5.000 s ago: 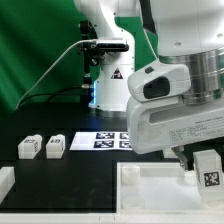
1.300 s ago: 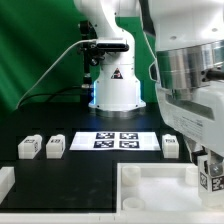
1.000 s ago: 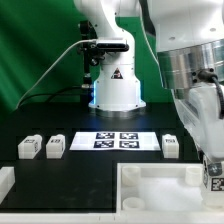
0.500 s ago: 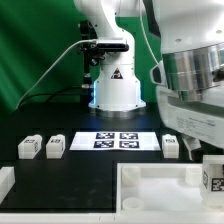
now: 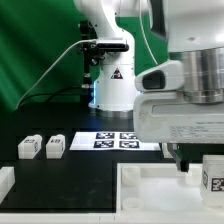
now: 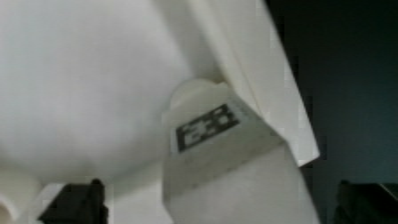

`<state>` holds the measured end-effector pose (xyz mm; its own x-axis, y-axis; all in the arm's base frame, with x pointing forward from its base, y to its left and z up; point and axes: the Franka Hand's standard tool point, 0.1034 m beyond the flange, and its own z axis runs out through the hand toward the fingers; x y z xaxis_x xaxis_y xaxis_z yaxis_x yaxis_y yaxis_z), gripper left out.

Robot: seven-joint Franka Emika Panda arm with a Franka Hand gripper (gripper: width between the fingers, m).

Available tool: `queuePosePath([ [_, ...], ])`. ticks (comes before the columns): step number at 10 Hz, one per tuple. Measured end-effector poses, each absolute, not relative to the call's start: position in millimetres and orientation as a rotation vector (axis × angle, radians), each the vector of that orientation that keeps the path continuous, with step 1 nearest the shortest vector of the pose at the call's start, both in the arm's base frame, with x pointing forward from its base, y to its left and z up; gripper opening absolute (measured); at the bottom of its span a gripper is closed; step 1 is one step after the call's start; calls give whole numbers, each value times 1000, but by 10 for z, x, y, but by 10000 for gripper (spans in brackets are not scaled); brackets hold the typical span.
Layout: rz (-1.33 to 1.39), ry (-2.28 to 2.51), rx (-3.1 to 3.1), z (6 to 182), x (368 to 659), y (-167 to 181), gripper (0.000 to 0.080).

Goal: Assemble one leg

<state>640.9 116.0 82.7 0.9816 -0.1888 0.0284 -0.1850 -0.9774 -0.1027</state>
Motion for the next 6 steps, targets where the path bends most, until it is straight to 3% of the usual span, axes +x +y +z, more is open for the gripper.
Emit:
queuePosePath([
  [2,-67,123,-3051,825,6410,1206,649],
  [3,-68,124,-3051,825,6412,1199,558],
  [4,-66,149,-3049,825,6411,1202,558],
  [5,-56,325,-3026,826,6409,1217,389],
  [6,-49,501,-3003,827,6413,1188,389],
])
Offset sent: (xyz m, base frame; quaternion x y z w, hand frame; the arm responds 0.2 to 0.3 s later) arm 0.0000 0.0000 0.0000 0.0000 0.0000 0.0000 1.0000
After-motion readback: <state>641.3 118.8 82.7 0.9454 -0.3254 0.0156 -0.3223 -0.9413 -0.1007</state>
